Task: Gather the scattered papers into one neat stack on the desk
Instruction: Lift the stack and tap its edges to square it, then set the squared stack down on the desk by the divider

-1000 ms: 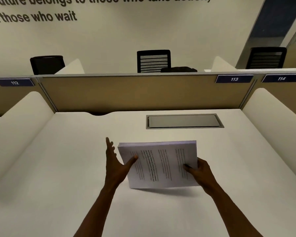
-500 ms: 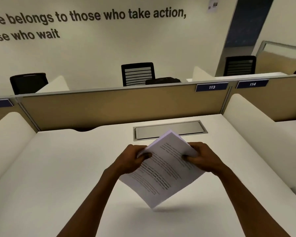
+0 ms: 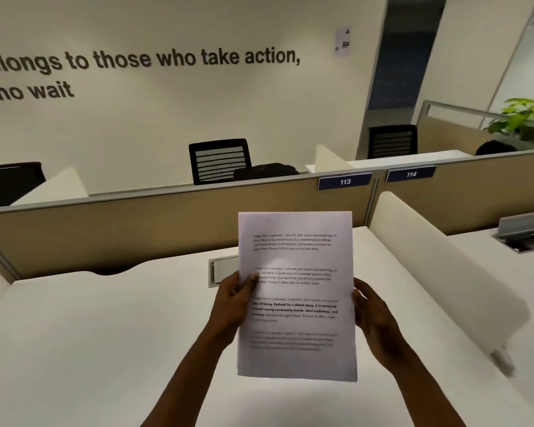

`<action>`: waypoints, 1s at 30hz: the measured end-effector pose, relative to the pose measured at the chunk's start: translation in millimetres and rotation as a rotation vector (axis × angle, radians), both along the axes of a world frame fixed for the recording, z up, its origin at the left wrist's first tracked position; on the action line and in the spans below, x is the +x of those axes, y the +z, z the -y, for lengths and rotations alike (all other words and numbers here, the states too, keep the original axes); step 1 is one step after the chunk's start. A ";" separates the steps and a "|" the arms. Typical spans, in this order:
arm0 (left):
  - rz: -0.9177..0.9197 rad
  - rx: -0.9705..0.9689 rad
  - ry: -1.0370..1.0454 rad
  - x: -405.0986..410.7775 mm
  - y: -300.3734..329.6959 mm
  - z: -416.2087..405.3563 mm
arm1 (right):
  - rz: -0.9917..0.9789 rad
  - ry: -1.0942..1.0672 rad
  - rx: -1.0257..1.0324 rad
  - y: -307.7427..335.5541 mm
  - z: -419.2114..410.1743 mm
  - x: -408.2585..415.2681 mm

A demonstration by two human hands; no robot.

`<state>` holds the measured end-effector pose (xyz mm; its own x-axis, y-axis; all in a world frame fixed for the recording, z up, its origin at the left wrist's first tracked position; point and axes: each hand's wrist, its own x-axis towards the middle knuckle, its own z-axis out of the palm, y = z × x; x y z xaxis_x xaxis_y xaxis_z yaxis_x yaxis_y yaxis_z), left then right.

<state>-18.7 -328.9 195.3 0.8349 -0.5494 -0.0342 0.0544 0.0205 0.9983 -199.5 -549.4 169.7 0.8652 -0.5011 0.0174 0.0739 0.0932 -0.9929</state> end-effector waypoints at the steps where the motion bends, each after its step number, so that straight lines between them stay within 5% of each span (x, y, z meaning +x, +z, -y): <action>1: -0.033 -0.028 -0.008 -0.9 3.7 8.2 | -0.005 -0.007 0.010 1.0 -1.0 0.2; 8: -0.152 -0.011 -0.022 -17.4 -10.3 45.6 | -0.066 -0.153 -0.068 -7.0 10.0 -3.6; 17: -0.128 0.341 -0.080 -16.4 -45.4 123.1 | -0.247 -0.224 -0.236 -30.2 77.9 -16.0; 30: -0.132 0.366 -0.119 -17.9 -89.8 273.9 | -0.526 -0.208 -0.441 -48.2 214.0 -9.9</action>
<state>-36.6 -602.7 105.5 0.7417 -0.5733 -0.3481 0.1633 -0.3491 0.9228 -209.4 -763.4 121.6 0.7021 -0.6988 -0.1367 -0.4520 -0.2891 -0.8439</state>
